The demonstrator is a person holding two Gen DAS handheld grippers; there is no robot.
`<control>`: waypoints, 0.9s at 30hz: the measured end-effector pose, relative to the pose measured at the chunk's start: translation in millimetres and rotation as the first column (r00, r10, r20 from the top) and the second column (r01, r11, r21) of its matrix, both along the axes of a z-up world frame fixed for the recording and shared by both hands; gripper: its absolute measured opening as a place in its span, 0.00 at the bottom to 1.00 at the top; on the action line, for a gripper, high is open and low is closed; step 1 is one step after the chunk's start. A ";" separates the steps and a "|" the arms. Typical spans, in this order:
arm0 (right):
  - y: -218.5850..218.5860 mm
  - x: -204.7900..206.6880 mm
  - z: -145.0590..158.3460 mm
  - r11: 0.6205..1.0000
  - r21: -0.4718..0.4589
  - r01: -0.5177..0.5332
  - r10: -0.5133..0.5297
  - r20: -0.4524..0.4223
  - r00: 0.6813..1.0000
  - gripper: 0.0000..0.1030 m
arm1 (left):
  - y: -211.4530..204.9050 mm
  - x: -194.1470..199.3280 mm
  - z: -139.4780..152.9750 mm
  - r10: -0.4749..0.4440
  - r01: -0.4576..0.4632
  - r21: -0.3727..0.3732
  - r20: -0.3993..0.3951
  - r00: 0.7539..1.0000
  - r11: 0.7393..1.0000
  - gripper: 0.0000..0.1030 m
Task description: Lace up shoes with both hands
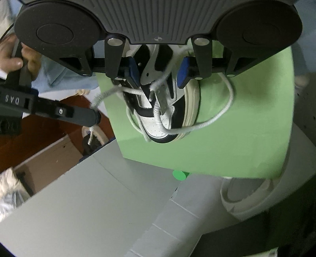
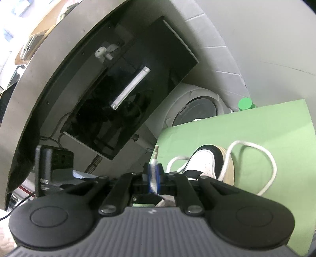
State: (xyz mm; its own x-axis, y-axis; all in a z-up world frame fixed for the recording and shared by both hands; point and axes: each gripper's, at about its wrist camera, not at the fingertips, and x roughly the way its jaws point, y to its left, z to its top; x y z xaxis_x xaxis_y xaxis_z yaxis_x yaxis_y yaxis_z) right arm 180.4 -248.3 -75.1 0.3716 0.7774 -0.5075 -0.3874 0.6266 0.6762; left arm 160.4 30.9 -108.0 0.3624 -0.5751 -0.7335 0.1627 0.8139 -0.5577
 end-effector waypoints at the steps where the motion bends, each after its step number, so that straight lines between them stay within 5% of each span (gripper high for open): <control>1: 0.1 0.1 -0.3 1.000 0.002 0.001 -0.001 -0.001 1.000 0.06 | 0.1 0.8 -1.7 0.001 -0.001 -0.018 -0.005 1.000 1.000 0.33; 5: 1.7 -0.1 -0.9 1.000 0.006 -0.002 0.002 0.000 1.000 0.06 | -0.2 2.7 0.4 0.001 -0.001 -0.050 -0.003 1.000 0.999 0.01; 11: 2.7 -1.3 -2.3 1.000 -0.029 -0.006 0.006 0.002 1.000 0.06 | 12.7 -1.0 13.1 0.059 -0.055 -0.160 0.018 0.998 0.986 0.01; 15: 5.6 -0.8 -6.7 0.998 -0.061 -0.013 0.012 -0.014 1.000 0.06 | 14.6 0.7 11.6 0.083 -0.082 -0.115 0.002 0.997 0.990 0.01; 18: 6.8 -0.6 -6.6 0.998 -0.059 -0.017 0.016 -0.011 1.000 0.06 | 10.7 1.7 10.7 0.070 -0.070 -0.075 -0.003 0.998 0.995 0.23; 19: 6.7 -0.6 -6.7 0.998 -0.057 -0.016 0.016 -0.012 1.000 0.06 | 8.8 1.9 10.8 0.064 -0.063 -0.055 0.005 0.998 0.996 0.38; 27: 5.7 -0.3 -9.2 0.998 -0.060 -0.016 0.015 -0.022 1.000 0.08 | -1.4 -12.5 20.3 -0.019 0.013 0.102 0.061 0.998 0.995 0.40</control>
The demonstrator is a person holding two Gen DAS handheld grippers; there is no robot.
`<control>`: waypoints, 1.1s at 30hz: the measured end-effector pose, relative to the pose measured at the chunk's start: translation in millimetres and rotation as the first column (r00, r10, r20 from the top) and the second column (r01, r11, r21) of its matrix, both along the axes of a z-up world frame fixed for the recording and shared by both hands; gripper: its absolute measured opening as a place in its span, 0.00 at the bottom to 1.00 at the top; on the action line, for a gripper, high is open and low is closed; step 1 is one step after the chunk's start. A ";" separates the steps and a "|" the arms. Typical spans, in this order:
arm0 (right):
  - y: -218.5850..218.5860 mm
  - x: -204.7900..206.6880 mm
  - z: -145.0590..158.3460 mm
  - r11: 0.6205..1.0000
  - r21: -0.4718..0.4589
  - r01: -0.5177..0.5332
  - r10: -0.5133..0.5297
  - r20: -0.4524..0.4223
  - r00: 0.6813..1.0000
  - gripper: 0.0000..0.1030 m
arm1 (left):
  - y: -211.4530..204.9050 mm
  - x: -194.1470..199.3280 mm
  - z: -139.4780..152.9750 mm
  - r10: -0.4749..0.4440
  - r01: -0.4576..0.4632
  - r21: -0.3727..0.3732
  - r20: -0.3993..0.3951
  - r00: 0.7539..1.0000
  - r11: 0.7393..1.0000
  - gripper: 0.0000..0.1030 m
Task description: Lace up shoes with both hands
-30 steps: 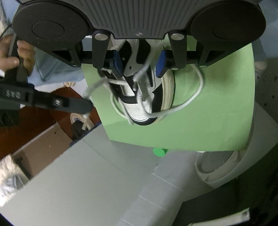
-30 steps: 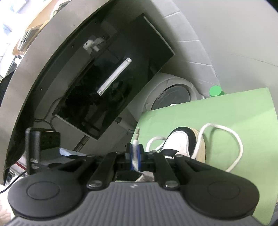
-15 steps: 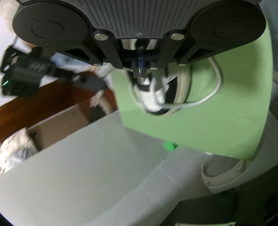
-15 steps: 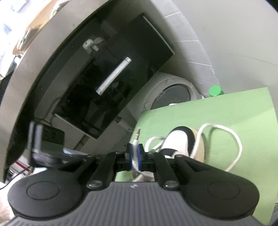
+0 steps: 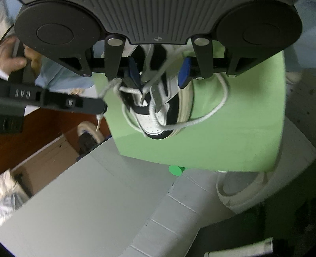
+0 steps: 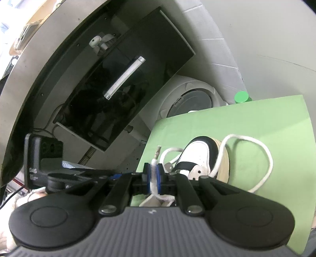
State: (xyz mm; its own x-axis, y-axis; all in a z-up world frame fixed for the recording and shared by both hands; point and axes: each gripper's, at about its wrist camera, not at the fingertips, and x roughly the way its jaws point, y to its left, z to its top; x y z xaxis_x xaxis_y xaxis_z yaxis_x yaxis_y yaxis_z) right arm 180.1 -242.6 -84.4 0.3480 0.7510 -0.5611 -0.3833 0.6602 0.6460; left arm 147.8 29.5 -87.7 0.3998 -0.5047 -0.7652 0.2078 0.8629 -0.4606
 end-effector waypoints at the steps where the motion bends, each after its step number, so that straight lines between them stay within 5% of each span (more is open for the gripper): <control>1: -0.6 0.1 -0.4 1.000 0.002 0.003 -0.003 -0.002 1.000 0.09 | 0.1 -1.7 0.1 -0.011 0.011 0.011 0.002 1.000 1.000 0.40; 8: 0.2 0.1 -2.3 1.000 0.008 0.001 -0.001 -0.011 1.000 0.10 | -7.4 -1.6 -17.0 -0.103 0.110 0.120 -0.067 0.992 0.987 0.28; 14: 1.9 2.7 -5.0 1.000 0.009 -0.007 0.007 -0.021 1.000 0.10 | -45.7 -9.7 -27.7 -0.329 0.300 0.396 0.005 0.944 0.868 0.28; 17: 2.1 3.3 -5.5 1.000 0.007 -0.008 0.008 -0.023 1.000 0.10 | -53.4 -11.1 -32.3 -0.375 0.323 0.447 0.030 0.927 0.834 0.24; 18: 1.9 3.3 -5.6 1.000 0.008 -0.007 0.007 -0.024 1.000 0.10 | -52.4 -10.0 -33.0 -0.376 0.326 0.436 0.031 0.926 0.839 0.20; 19: 1.6 3.2 -5.6 1.000 0.009 -0.005 0.006 -0.024 1.000 0.10 | -49.3 -8.9 -31.5 -0.370 0.323 0.408 0.038 0.928 0.854 0.04; 22: 0.7 3.1 -5.6 1.000 0.011 0.000 0.000 -0.026 1.000 0.10 | -34.6 -7.9 -17.3 -0.321 0.277 0.312 0.100 0.942 0.909 0.05; 26: -0.9 3.4 -6.5 1.000 0.030 0.007 -0.006 -0.035 0.999 0.10 | -8.1 -4.3 3.4 -0.188 0.176 0.093 0.141 0.972 0.980 0.05; 33: -7.8 7.9 -11.4 0.990 0.133 0.052 -0.042 -0.078 0.996 0.11 | -16.1 6.2 -0.8 -0.176 0.179 -0.026 0.085 0.981 0.984 0.05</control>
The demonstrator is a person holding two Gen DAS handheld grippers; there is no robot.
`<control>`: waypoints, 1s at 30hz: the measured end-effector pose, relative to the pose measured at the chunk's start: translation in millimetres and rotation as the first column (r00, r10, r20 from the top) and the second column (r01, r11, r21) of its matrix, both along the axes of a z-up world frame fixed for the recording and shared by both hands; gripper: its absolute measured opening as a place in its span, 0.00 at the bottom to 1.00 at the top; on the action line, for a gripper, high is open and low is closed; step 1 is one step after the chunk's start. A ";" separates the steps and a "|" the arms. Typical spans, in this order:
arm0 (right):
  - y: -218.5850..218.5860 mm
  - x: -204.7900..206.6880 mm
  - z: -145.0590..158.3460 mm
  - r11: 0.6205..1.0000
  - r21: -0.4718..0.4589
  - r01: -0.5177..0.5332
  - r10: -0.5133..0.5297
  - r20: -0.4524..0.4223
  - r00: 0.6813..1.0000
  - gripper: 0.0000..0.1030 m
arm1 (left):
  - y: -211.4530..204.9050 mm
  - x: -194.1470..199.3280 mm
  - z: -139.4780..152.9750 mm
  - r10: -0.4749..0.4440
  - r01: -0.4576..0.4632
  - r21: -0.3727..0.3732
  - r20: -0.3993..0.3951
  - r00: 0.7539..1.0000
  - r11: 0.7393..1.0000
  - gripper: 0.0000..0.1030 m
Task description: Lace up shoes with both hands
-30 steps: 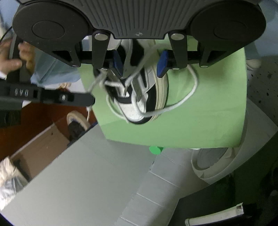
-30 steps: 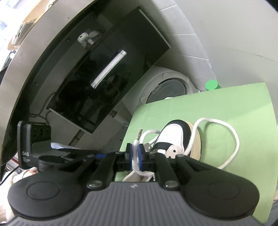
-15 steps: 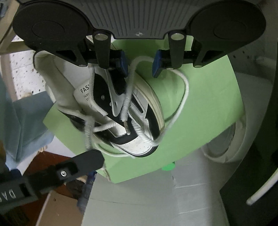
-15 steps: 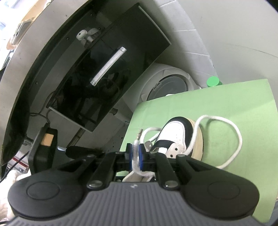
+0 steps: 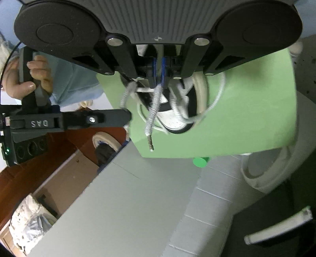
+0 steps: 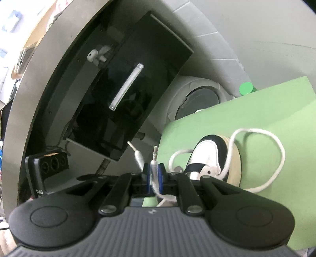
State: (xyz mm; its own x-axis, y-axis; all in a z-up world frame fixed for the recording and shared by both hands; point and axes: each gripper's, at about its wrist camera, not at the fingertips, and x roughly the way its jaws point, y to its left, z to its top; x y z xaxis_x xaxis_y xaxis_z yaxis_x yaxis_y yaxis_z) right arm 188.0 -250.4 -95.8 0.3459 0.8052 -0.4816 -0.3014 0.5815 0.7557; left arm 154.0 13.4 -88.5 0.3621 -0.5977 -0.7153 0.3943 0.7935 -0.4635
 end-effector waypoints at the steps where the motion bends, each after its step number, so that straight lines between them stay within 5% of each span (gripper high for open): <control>1: -0.2 0.9 -1.5 1.000 0.004 0.003 -0.003 -0.008 1.000 0.11 | -4.6 1.4 -0.3 -0.012 0.012 0.003 -0.003 1.000 1.000 0.05; 14: -2.9 5.3 -5.7 0.999 0.013 0.046 -0.046 -0.013 0.999 0.11 | -14.9 10.8 -9.1 -0.048 0.048 -0.005 -0.064 0.997 0.999 0.05; 18: 0.0 6.2 -5.8 0.999 0.019 0.040 -0.040 -0.005 0.999 0.29 | -16.6 10.6 -9.1 -0.057 0.057 0.003 -0.059 0.997 0.998 0.05; 30: 15.2 6.0 -8.8 0.997 -0.070 -0.025 0.026 0.014 1.000 0.28 | -23.9 8.2 -7.8 -0.087 0.088 0.042 -0.023 0.996 0.995 0.05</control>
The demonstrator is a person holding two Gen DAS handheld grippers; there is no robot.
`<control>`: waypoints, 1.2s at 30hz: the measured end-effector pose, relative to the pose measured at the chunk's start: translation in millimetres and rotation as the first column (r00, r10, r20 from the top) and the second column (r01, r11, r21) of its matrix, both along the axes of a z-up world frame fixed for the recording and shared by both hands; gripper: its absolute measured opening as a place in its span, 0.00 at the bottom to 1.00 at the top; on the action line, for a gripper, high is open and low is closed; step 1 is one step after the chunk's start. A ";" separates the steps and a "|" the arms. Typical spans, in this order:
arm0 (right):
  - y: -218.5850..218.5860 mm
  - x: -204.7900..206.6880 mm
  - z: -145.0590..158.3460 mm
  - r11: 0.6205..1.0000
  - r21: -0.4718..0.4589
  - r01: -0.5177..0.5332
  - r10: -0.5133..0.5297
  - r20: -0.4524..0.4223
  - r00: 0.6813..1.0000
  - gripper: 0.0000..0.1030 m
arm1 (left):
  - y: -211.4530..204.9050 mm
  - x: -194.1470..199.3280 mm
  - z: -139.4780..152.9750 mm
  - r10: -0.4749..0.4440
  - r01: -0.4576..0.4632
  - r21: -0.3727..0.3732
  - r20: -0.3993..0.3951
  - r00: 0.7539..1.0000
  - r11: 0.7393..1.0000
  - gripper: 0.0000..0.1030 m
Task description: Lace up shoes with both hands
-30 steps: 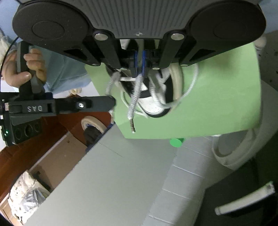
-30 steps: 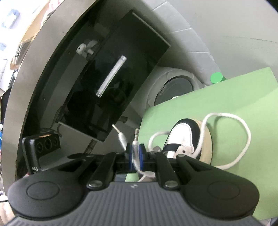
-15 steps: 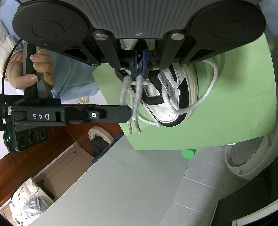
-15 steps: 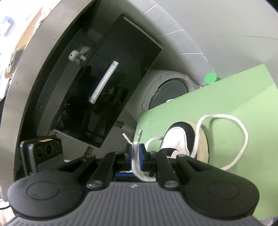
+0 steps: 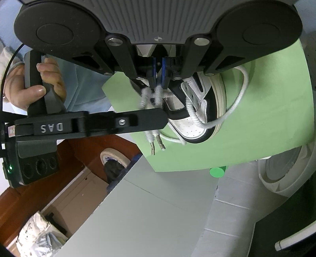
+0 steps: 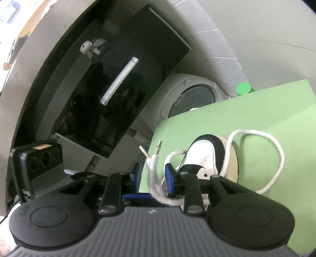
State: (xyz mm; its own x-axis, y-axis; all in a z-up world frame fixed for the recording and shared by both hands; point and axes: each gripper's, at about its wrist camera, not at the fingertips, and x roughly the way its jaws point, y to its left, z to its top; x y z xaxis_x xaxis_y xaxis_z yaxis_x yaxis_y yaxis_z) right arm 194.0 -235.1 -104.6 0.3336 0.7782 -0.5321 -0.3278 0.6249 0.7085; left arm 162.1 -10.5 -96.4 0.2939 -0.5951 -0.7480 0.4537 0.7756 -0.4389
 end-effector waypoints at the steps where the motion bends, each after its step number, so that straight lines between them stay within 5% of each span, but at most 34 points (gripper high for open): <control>1: 1.4 0.5 -0.8 1.000 -0.003 -0.006 0.006 -0.001 1.000 0.25 | 0.3 0.1 0.2 0.002 -0.002 -0.001 0.001 1.000 1.000 0.05; 3: 5.1 1.3 -1.6 1.000 -0.012 -0.021 0.021 0.002 1.000 0.08 | 1.3 0.4 0.5 0.006 -0.006 -0.006 0.002 1.000 1.000 0.05; 9: 7.9 -0.1 12.1 1.000 -0.011 -0.010 0.011 0.047 0.999 0.06 | 9.1 -4.3 13.6 0.040 -0.036 -0.062 0.052 0.998 0.997 0.05; 11: 3.8 1.0 27.1 1.000 0.009 0.018 -0.019 0.078 0.997 0.06 | 18.2 -8.3 24.3 0.084 -0.074 -0.101 0.091 0.992 0.992 0.15; 13: -2.0 3.9 49.4 0.998 0.032 0.048 -0.052 0.127 0.991 0.05 | 30.0 -12.1 34.6 0.137 -0.118 -0.144 0.129 0.982 0.983 0.28; 21: -17.4 20.0 187.8 0.993 0.076 0.089 -0.112 0.405 0.907 0.05 | 70.8 -13.9 48.2 0.357 -0.318 -0.240 0.144 0.923 0.917 0.29; 26: -16.8 16.9 250.0 0.994 0.065 0.084 -0.105 0.513 0.852 0.05 | 62.1 -18.0 49.2 0.336 -0.310 -0.156 0.192 0.922 0.938 0.29; 31: -16.7 6.2 277.5 0.991 0.105 0.085 -0.129 0.534 0.836 0.05 | 27.6 -24.7 43.3 0.176 -0.183 0.001 0.268 0.947 0.983 0.39; 36: -21.4 0.5 298.9 0.984 0.157 0.088 -0.160 0.538 0.827 0.05 | 1.1 -28.8 29.6 0.057 -0.094 0.114 0.292 0.955 0.989 0.42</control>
State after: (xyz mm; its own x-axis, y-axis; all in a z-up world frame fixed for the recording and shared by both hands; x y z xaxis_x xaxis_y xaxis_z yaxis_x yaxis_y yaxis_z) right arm 194.5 -256.5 194.3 0.6399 0.7559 -0.1386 -0.6091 0.6088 0.5082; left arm 133.3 -9.3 -66.7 0.5476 -0.4695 -0.6926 0.4837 0.8530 -0.1958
